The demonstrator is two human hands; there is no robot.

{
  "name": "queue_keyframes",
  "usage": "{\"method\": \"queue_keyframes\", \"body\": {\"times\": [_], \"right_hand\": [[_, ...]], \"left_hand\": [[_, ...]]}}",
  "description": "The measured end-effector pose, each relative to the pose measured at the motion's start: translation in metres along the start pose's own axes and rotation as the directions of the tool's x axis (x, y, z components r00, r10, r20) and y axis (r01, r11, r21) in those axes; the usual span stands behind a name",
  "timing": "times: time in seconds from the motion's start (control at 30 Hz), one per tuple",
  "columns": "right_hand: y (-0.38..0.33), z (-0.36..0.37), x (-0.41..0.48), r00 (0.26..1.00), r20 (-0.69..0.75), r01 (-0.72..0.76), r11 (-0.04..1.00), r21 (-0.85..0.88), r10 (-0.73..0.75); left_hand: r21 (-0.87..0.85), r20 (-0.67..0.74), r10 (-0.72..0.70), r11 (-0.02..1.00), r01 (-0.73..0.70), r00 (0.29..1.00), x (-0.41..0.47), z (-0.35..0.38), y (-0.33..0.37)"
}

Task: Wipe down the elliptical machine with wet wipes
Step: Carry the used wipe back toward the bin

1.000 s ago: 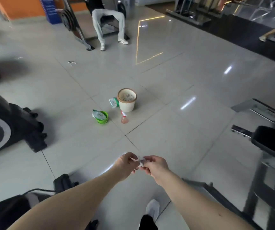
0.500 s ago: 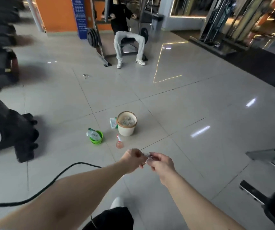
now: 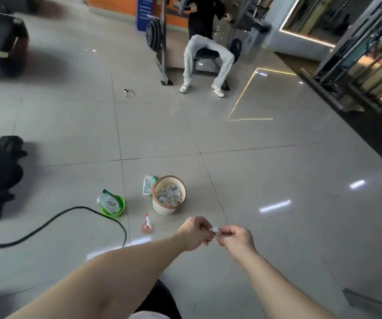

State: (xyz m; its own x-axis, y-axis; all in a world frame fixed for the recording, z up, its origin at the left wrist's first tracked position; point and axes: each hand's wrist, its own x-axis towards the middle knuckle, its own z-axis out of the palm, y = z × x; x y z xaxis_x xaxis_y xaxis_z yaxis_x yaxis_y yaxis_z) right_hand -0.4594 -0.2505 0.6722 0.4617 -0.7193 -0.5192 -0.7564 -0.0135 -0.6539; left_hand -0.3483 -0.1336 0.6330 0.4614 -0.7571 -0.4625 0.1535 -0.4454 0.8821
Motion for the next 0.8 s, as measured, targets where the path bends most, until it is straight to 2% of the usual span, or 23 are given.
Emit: {"method": "queue_keyframes", "body": {"times": [0.13,0.23,0.43,0.6,0.8], "right_hand": [[-0.061,0.009,0.082,0.996,0.048,0.084,0.982,-0.167,-0.077],[-0.097,0.026,0.137,0.989,0.113,0.118,0.972,-0.202,-0.097],[-0.154,0.065,0.252,0.940,0.302,0.252,0.917,-0.309,-0.157],[-0.176,0.100,0.351,0.863,0.483,0.363,0.847,-0.388,-0.148],[-0.157,0.154,0.465,0.766,0.642,0.420,0.785,-0.456,-0.036]], "left_hand": [[-0.032,-0.111,-0.040,0.999,0.037,0.993,0.065,-0.046,0.032],[-0.054,-0.194,-0.083,0.996,0.074,0.977,0.108,-0.079,0.045],[-0.212,-0.358,-0.228,0.964,0.159,0.906,0.181,-0.135,0.055],[-0.273,-0.503,-0.332,0.937,0.218,0.798,0.239,-0.155,0.048],[-0.472,-0.530,-0.591,0.802,0.367,0.608,0.330,-0.148,0.002]]}}
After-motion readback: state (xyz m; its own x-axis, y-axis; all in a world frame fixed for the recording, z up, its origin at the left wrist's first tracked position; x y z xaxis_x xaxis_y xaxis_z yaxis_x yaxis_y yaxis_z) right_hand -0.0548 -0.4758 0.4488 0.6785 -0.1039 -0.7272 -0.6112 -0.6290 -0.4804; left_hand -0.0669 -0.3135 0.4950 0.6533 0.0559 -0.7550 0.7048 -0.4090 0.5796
